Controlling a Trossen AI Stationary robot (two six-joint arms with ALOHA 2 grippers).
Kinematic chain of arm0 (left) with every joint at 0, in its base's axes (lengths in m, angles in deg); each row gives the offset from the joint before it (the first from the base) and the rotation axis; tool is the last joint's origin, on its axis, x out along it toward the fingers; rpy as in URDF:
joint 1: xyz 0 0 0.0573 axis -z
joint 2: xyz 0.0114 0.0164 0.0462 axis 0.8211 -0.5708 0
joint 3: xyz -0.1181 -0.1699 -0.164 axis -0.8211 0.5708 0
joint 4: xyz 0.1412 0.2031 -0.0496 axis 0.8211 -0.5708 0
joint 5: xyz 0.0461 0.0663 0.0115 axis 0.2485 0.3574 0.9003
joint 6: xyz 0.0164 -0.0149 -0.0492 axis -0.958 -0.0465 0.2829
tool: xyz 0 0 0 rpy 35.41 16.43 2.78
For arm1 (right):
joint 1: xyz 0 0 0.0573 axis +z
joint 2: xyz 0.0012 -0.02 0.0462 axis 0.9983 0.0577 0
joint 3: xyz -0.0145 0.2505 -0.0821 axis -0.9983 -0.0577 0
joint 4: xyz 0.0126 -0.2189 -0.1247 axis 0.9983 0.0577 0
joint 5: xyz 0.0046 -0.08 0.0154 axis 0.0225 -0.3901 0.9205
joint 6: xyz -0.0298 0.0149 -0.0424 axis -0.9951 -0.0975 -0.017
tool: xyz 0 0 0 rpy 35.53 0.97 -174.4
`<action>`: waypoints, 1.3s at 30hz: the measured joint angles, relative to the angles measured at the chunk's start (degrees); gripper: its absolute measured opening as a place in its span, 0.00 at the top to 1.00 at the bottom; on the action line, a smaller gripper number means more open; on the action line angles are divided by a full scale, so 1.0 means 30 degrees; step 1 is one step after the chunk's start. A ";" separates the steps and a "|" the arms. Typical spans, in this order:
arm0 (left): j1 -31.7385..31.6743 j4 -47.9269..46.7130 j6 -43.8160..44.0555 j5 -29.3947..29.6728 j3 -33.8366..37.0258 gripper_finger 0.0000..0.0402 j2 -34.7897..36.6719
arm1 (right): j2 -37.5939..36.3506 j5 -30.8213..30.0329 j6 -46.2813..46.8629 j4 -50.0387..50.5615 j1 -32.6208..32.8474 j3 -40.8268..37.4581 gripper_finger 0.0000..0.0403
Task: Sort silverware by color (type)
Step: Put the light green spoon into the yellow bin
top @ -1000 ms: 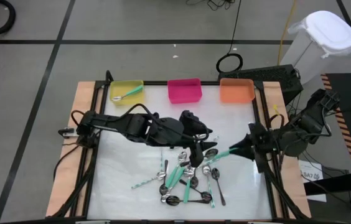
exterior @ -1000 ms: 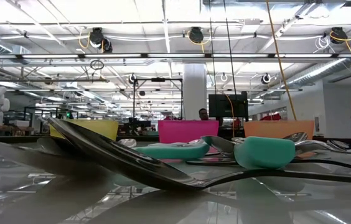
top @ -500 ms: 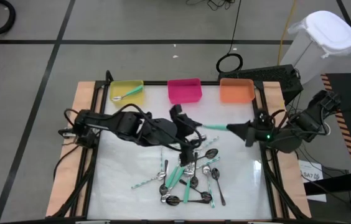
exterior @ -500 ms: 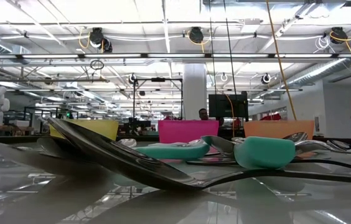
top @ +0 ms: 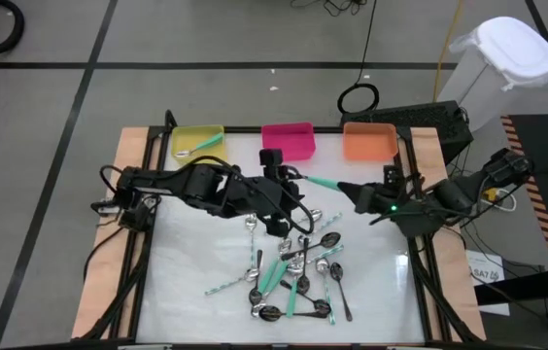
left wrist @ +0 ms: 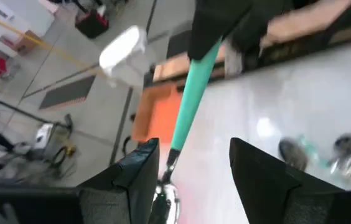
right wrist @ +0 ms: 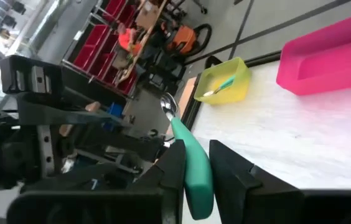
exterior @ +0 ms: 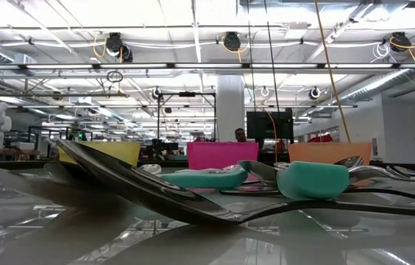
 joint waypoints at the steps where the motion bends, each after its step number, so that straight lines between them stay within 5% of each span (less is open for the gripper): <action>1: -0.0073 -0.0094 -0.0203 0.0118 0.0009 0.52 -0.0026 | 0.0179 0.0000 0.0234 -0.0055 -0.0100 0.0000 0.88; 6: -0.0440 -0.0628 -0.1594 0.0131 -0.0005 0.50 0.0020 | 0.1095 -0.0001 0.0986 -0.0938 -0.0482 -0.0007 0.88; 16: -0.1299 -0.0903 -0.1725 -0.0665 -0.0005 0.31 0.0013 | 0.2244 -0.0021 0.1344 -0.2391 -0.1144 -0.0007 0.88; 24: -0.2122 -0.3442 -0.1966 -0.1836 0.0024 0.32 -0.0576 | 0.2198 -0.0007 0.1127 -0.2514 -0.1369 -0.0007 0.88; 39: -0.1976 -0.2272 -0.2191 -0.1734 -0.0010 0.32 -0.1505 | 0.2164 0.1085 0.0700 -0.2513 -0.1858 -0.0007 0.88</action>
